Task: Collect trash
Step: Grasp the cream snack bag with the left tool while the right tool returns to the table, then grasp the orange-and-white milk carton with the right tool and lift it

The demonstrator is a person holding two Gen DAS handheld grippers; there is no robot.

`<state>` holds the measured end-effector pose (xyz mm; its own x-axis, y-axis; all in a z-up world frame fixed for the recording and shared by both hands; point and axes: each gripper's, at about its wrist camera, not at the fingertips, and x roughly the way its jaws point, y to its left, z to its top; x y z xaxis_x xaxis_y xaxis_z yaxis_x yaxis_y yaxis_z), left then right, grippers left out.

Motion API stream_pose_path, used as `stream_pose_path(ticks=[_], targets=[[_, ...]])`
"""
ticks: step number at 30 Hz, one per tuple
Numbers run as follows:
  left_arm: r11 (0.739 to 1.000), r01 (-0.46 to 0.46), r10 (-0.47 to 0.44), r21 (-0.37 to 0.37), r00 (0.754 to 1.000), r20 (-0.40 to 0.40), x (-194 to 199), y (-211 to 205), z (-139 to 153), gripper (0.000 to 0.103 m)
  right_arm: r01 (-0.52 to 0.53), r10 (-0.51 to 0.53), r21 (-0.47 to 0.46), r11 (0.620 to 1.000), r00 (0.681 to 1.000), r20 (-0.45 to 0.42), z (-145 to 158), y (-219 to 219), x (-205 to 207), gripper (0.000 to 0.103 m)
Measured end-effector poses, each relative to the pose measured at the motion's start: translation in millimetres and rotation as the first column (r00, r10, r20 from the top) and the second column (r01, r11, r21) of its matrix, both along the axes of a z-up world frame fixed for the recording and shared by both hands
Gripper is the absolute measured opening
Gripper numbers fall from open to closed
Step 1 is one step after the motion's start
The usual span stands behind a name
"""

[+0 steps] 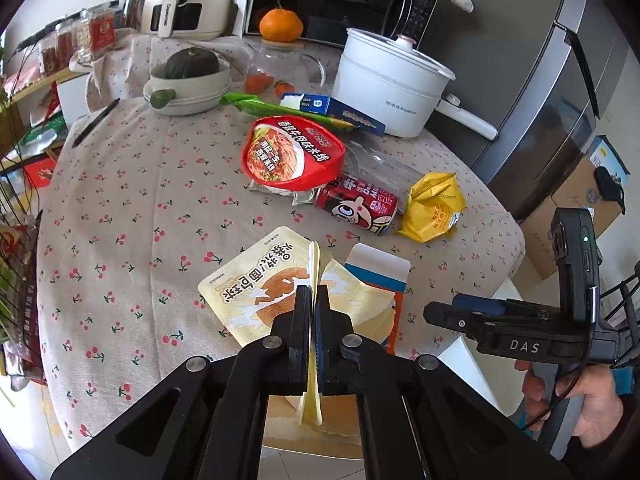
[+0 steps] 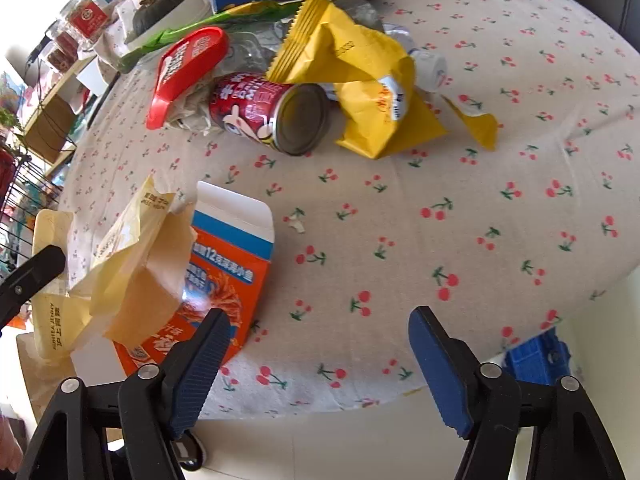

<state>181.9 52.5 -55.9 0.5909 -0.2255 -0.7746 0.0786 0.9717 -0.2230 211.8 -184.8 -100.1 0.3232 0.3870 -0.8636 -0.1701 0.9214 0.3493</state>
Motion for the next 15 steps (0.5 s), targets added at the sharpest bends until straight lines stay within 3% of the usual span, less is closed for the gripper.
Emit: stream_pose_path(ticks=[6, 9, 12, 15], targets=[[1.000, -0.019, 0.020, 0.022, 0.999, -0.043, -1, 8, -15, 0.001, -0.051, 0.047, 0.094, 0.994, 0.998, 0.038, -9, 21, 14, 0.060], [0.999, -0.025, 0.027, 0.034, 0.998, -0.056, -1, 13, -22, 0.001, -0.061, 0.060, 0.167, 0.984, 0.998, 0.013, -19, 31, 20, 0.048], [0.998, -0.035, 0.037, 0.044, 0.998, -0.057, 0, 17, -24, 0.001, -0.103, 0.106, 0.234, 0.967, 0.994, -0.003, -23, 45, 22, 0.026], [0.996, -0.069, 0.070, 0.052, 0.997, -0.030, -1, 25, -17, 0.000, -0.141, 0.138, 0.224, 0.964, 0.990, 0.027, -17, 57, 19, 0.017]])
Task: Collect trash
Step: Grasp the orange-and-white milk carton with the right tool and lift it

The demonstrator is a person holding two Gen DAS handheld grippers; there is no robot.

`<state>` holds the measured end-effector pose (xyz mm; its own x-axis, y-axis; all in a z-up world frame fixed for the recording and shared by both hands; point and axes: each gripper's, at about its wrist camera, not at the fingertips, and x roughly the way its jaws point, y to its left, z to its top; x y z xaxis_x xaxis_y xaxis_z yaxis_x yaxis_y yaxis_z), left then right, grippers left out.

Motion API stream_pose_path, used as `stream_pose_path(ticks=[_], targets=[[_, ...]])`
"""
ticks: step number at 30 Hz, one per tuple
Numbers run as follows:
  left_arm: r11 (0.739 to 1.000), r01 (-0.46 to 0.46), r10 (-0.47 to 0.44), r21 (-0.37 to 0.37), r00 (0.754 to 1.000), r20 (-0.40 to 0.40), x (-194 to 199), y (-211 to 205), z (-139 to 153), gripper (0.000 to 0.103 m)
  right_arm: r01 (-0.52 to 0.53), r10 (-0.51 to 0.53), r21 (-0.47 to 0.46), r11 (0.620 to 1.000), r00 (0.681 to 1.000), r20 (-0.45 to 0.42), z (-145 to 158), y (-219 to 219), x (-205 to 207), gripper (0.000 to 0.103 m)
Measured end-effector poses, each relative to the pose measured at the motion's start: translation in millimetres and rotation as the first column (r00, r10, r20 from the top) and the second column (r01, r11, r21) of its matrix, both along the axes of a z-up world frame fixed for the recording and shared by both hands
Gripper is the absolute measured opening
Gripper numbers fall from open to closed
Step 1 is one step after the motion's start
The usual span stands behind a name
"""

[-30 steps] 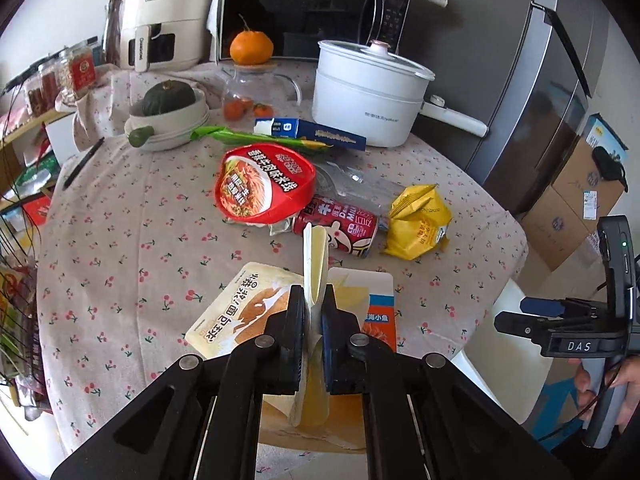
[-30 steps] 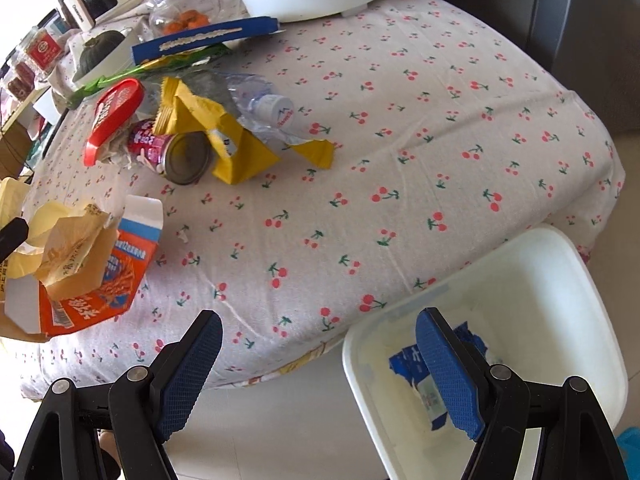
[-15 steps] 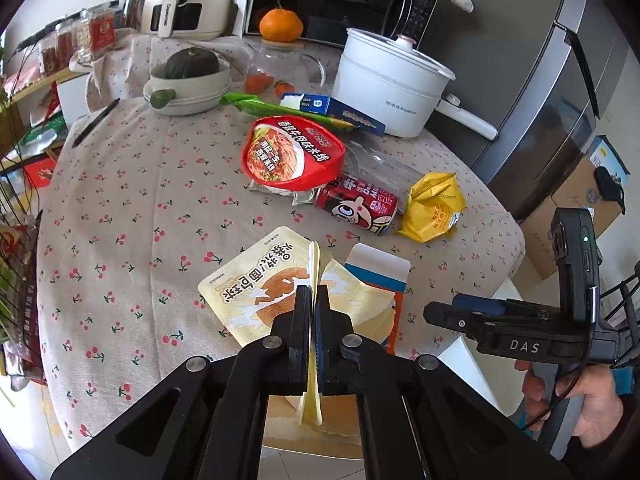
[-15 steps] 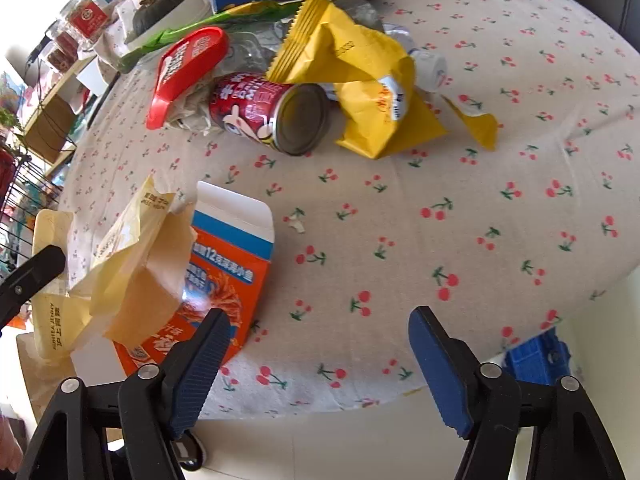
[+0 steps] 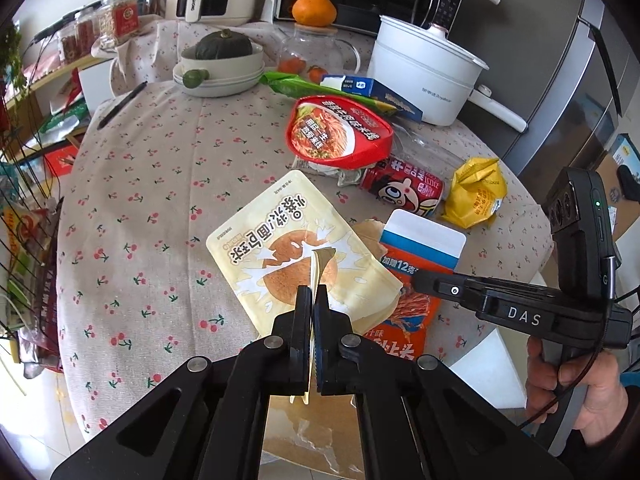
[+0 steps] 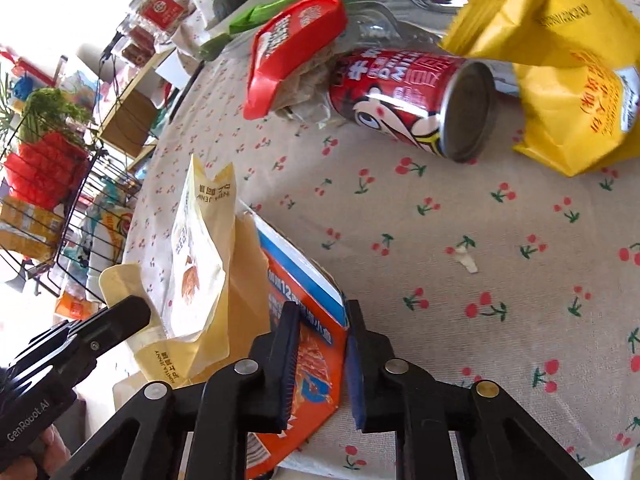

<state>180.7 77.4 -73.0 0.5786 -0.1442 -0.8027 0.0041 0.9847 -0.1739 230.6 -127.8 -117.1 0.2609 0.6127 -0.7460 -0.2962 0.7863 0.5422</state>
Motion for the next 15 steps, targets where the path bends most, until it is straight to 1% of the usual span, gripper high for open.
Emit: stream_pose_path(ticks=[2, 5, 7, 10, 15], targets=[[1.000, -0.015, 0.015, 0.003, 0.999, 0.035, -2, 5, 10, 0.000, 0.006, -0.005, -0.023, 1.000, 0.999, 0.047, 11, 3, -3, 0.011], [0.999, -0.039, 0.039, 0.004, 0.995, 0.090, -6, 12, 25, 0.000, 0.019, -0.013, -0.049, 0.999, 0.993, 0.121, 29, 2, -7, 0.005], [0.999, -0.048, 0.048, 0.003, 0.991, 0.123, -9, 16, 35, 0.000, 0.037, -0.022, -0.082, 0.996, 0.985, 0.173, 40, 2, -10, 0.003], [0.998, -0.056, 0.055, -0.001, 0.985, 0.163, -14, 21, 47, 0.000, 0.066, -0.040, -0.107, 0.992, 0.973, 0.229, 55, -5, -16, 0.002], [0.999, -0.046, 0.049, -0.022, 0.977, 0.209, -23, 20, 63, 0.000, 0.107, -0.071, -0.110, 0.988, 0.953, 0.294, 75, -24, -25, 0.002]])
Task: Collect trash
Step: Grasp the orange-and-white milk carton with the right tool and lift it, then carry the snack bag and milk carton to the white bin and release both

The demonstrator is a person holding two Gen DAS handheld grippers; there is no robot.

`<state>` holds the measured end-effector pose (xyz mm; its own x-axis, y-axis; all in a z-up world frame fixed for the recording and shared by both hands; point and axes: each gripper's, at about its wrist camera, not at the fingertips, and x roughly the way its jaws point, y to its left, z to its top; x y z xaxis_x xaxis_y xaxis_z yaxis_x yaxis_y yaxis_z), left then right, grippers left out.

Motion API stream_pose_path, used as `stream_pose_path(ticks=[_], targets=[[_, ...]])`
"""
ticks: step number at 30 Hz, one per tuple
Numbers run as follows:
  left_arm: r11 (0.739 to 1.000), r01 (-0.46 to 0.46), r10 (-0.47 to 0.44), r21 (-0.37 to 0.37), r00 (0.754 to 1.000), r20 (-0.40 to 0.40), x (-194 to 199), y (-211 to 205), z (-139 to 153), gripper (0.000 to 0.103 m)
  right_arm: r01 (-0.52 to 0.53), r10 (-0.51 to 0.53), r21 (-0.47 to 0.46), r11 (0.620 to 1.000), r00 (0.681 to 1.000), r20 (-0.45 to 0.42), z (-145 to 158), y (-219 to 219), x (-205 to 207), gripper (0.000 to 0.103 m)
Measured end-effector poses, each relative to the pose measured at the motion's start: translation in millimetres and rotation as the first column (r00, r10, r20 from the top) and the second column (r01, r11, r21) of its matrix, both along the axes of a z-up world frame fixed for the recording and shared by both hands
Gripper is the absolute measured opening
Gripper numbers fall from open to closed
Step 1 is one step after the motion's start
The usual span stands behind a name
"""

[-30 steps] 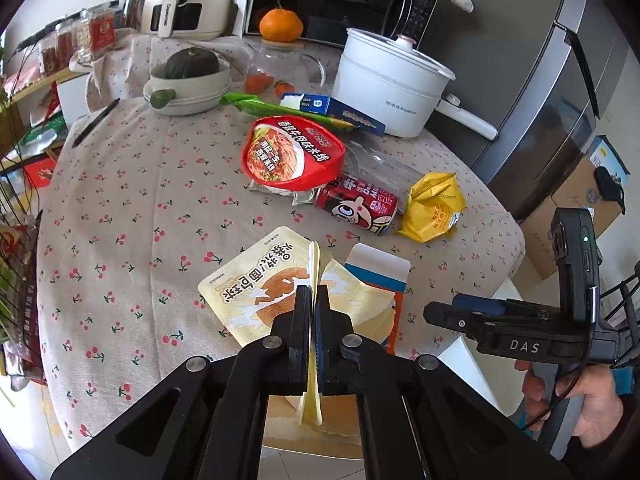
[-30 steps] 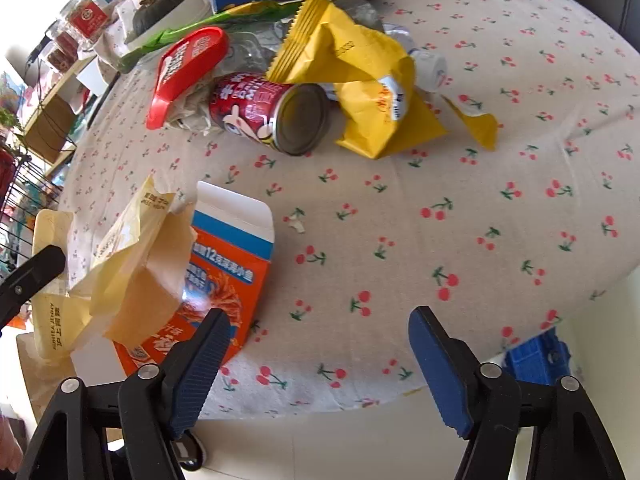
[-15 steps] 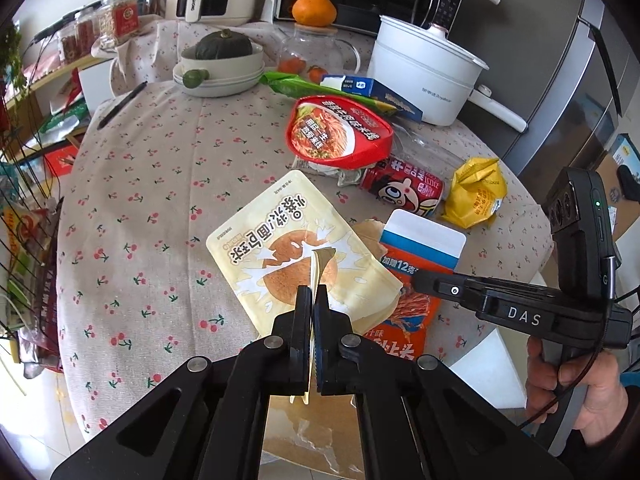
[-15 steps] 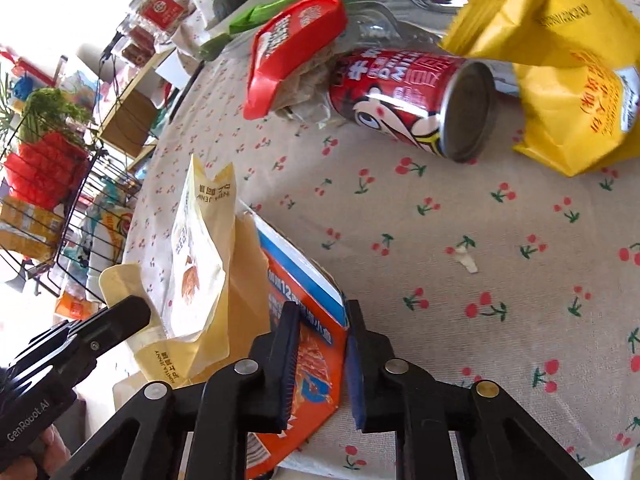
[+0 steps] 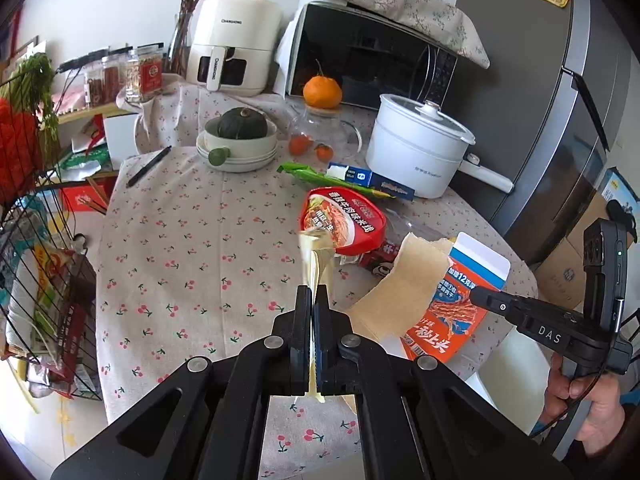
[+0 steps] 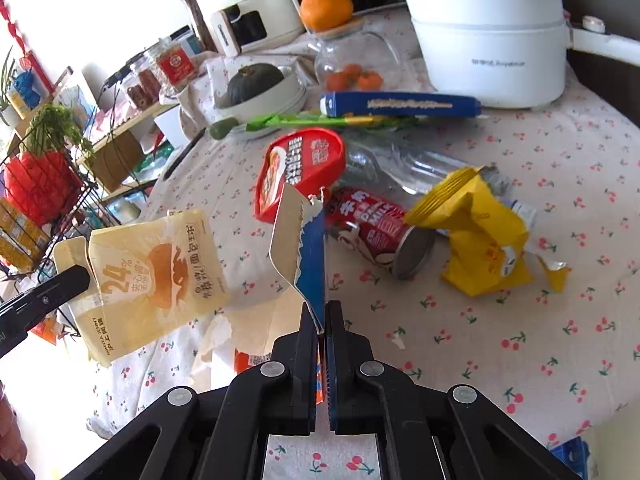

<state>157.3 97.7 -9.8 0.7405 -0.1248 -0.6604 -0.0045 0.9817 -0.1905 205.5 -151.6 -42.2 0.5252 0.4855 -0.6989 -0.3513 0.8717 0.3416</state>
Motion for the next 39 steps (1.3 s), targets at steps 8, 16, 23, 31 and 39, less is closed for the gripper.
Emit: stream_pose_path(ticks=[8, 16, 23, 31, 39], targets=[[0.998, 0.046, -0.043, -0.034, 0.996, 0.072, -14, -14, 26, 0.000, 0.034, -0.037, 0.035, 0.999, 0.995, 0.096, 37, -30, -23, 0.002], [0.986, 0.157, -0.149, -0.058, 0.981, 0.123, -26, -46, 47, 0.000, 0.099, -0.101, 0.021, 0.995, 0.978, 0.182, 69, -82, -49, 0.002], [0.947, 0.321, -0.316, -0.032, 0.944, 0.099, -34, -114, 43, 0.000, 0.230, -0.219, -0.066, 0.971, 0.965, 0.144, 63, -160, -73, 0.002], [0.855, 0.517, -0.518, -0.035, 0.856, 0.009, -41, -211, 14, 0.000, 0.402, -0.404, -0.188, 0.896, 0.914, 0.028, 44, -255, -108, 0.002], [0.779, 0.627, -0.626, -0.034, 0.773, -0.100, -34, -287, -34, 0.000, 0.429, -0.452, -0.272, 0.862, 0.891, -0.028, 26, -282, -119, 0.002]])
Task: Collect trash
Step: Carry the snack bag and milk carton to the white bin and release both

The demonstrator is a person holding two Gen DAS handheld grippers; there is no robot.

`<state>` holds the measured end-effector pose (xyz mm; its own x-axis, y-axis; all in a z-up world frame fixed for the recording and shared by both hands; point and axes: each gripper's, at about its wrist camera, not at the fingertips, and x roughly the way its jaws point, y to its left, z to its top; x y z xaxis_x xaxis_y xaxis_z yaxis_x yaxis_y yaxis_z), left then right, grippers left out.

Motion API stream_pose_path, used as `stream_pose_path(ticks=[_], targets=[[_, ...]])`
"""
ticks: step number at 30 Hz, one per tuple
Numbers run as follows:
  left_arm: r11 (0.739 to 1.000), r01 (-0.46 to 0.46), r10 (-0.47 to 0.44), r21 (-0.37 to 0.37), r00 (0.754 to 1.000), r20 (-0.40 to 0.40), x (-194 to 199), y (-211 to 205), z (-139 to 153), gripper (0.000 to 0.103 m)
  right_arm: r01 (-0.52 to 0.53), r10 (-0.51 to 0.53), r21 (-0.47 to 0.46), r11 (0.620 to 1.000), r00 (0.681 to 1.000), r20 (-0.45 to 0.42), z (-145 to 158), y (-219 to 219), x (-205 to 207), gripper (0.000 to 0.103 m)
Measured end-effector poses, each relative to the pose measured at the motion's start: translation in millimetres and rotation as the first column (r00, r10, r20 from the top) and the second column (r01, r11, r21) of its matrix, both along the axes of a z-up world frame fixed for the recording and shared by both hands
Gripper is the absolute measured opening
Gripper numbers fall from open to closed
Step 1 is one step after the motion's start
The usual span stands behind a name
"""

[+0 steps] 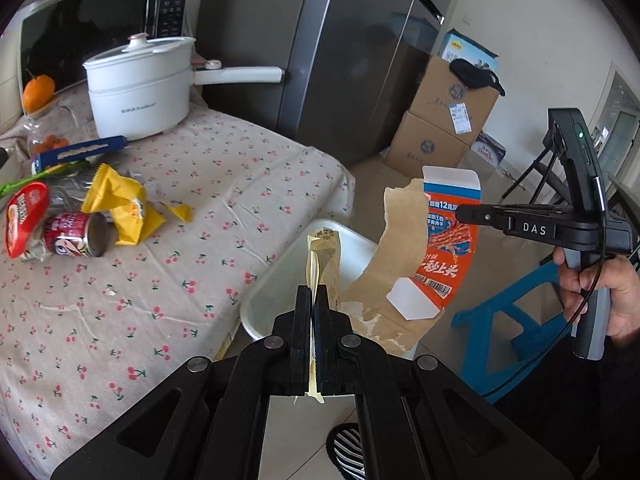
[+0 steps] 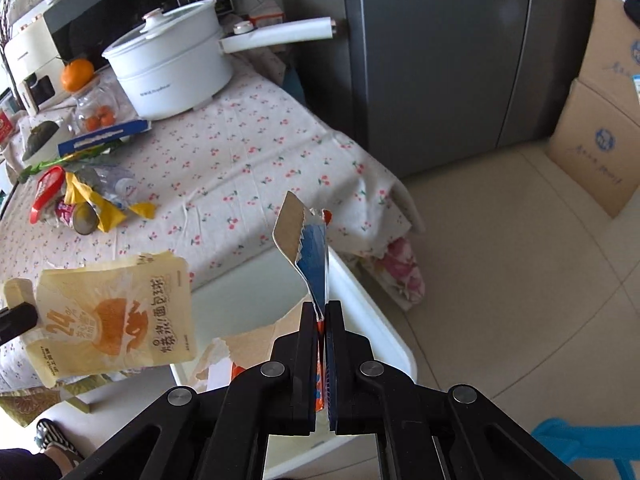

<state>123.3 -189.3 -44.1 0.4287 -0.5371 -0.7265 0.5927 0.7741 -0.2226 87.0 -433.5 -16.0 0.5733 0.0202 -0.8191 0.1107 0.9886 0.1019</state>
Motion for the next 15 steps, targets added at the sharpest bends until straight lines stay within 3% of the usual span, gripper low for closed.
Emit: stream_pose_path(ticks=[3, 9, 15], targets=[[0.999, 0.021, -0.020, 0.037, 0.999, -0.038, 8, -17, -26, 0.001, -0.006, 0.006, -0.017, 1.000, 0.999, -0.036, -10, 4, 6, 0.003], [0.988, 0.038, -0.034, 0.150, 0.999, -0.029, 22, -43, -71, 0.001, -0.044, 0.034, -0.087, 0.995, 0.993, -0.113, -34, 15, 15, 0.003], [0.980, 0.039, -0.037, 0.193, 0.999, -0.014, 32, -49, -90, 0.001, -0.054, 0.037, -0.095, 0.994, 0.984, -0.172, -52, 17, 22, 0.003]])
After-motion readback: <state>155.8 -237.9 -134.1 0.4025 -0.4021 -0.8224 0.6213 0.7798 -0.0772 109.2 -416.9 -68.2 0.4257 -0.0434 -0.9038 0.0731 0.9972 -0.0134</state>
